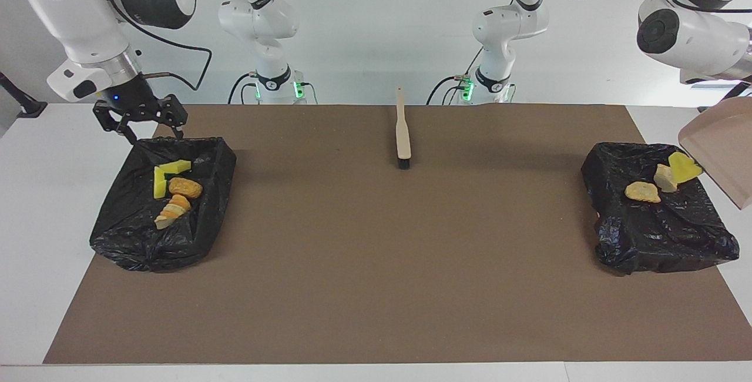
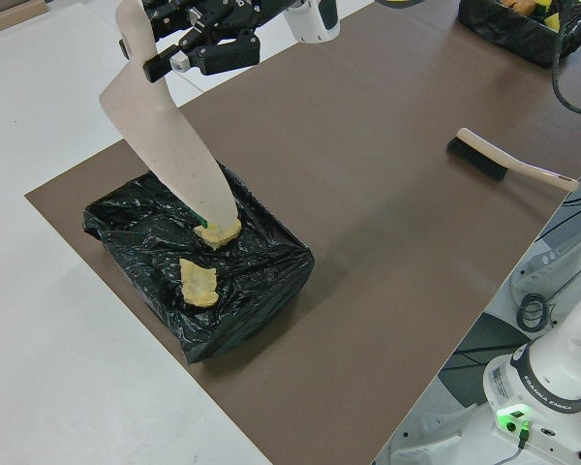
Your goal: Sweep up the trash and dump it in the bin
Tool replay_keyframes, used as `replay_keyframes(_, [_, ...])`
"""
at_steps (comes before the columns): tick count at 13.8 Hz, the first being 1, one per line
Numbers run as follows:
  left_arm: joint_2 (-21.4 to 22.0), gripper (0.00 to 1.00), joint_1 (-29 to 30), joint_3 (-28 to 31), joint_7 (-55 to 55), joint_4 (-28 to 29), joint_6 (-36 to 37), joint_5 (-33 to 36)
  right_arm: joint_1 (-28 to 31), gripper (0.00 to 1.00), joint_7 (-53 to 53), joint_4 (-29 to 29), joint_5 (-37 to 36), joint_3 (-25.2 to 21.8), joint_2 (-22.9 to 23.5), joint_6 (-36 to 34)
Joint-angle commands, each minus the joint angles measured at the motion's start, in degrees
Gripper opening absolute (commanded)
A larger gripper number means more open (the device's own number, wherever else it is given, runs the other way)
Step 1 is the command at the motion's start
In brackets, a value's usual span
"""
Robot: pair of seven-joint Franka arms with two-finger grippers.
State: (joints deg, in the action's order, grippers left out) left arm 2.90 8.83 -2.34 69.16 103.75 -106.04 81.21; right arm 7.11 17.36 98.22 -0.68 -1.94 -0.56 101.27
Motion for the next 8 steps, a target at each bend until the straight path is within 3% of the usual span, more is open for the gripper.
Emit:
replay_keyframes(1, [1.8, 0.00, -1.7, 0.7, -1.6, 2.0, 0.7, 3.4, -0.2, 1.00, -6.1, -2.2, -1.5, 1.7, 0.7, -2.5])
replay_keyframes(3, [1.8, 0.00, -1.8, 0.7, -1.7, 2.0, 0.7, 3.5, -1.5, 1.00, -12.5, -5.1, -1.4, 2.3, 1.0, -5.5])
replay_keyframes(8, [1.7, 0.00, -1.6, 0.6, -1.3, 1.4, 0.2, 4.0, -7.4, 1.00, -24.3, -5.6, -1.5, 2.5, 0.9, -9.7])
